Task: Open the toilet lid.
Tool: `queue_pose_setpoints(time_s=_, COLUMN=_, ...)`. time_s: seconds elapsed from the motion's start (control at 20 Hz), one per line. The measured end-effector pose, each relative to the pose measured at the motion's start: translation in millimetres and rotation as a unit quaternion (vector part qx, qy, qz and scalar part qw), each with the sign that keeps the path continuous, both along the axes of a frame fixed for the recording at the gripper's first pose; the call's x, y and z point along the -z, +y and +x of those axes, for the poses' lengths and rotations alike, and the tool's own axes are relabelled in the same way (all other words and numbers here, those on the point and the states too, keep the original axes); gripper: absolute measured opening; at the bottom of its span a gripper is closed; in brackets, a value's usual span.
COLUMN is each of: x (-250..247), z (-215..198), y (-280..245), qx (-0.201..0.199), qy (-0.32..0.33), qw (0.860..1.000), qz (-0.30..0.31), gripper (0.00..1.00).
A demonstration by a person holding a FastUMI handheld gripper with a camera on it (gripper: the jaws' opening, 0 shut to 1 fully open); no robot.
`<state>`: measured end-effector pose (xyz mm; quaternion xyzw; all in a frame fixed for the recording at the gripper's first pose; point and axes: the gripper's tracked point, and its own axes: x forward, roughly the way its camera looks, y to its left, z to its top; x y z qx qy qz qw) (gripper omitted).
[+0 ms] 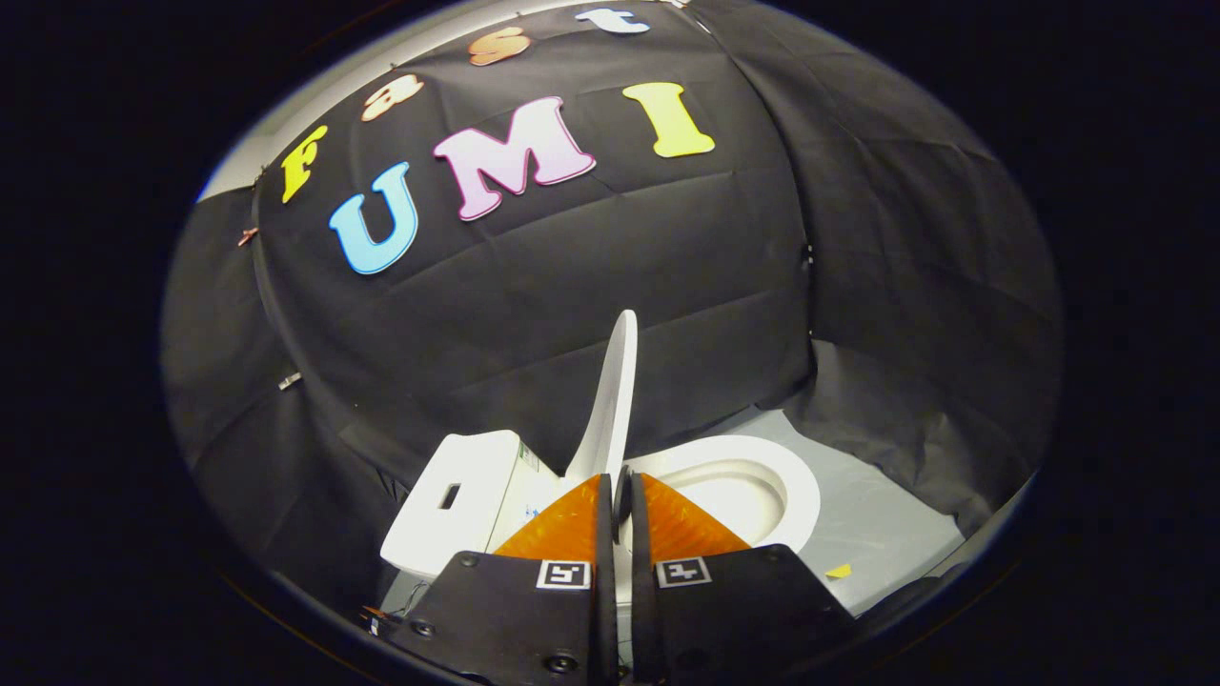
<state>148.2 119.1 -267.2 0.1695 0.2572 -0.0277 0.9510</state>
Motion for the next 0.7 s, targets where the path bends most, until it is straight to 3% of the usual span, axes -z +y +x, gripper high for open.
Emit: queue_pose_setpoints(time_s=0.7, x=-35.2, z=7.7, y=117.3, qx=-0.055, qy=-0.034, qw=0.992, qz=-0.111, gripper=0.13)
